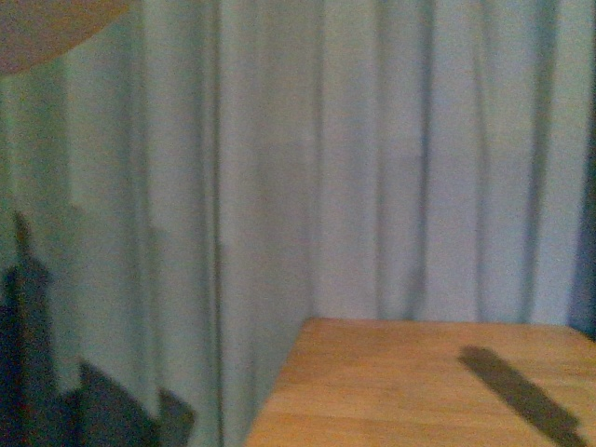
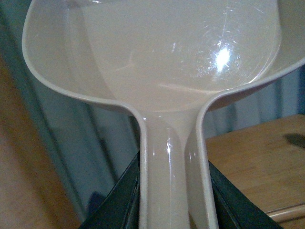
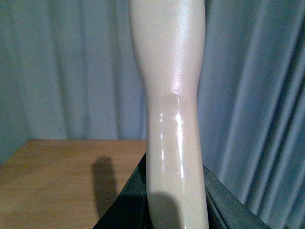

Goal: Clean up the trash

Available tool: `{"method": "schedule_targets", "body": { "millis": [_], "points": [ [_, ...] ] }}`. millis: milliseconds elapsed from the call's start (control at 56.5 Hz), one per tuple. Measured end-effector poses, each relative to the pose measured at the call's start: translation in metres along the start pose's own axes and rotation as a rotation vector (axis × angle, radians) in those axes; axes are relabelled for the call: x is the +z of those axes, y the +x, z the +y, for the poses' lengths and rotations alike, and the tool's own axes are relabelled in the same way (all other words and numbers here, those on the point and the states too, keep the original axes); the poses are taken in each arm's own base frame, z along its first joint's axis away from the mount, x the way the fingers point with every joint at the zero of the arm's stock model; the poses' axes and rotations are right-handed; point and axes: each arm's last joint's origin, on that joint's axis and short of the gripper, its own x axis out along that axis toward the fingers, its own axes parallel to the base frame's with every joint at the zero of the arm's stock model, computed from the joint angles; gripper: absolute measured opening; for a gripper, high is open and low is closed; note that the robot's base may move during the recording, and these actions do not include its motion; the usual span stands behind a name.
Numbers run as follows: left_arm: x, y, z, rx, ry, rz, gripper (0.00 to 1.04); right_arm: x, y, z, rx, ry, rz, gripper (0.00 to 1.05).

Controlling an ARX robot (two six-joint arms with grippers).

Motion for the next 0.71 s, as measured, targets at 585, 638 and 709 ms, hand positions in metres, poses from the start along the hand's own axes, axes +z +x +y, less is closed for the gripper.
{"method": "schedule_targets", "body": {
  "millis": [585,638,709],
  "points": [
    [-0.0015,0.0002,-0.0003,-0.003,-0.001,0.005,0.27,-0.0014,0.0007,0.0007,0.005,0.0,0.006,0.19],
    [-0.0013,0.0001,-0.0003,-0.003,-0.001,0.004,0.27,-0.0015,0.0007,0.0008,0.006,0.0,0.007,0.19],
    [-0.0016,0.0001,-0.0004,-0.003,-0.001,0.005,0.27,-0.0015,0.0007,0.0006,0.004,0.0,0.006,0.19]
  ]
}}
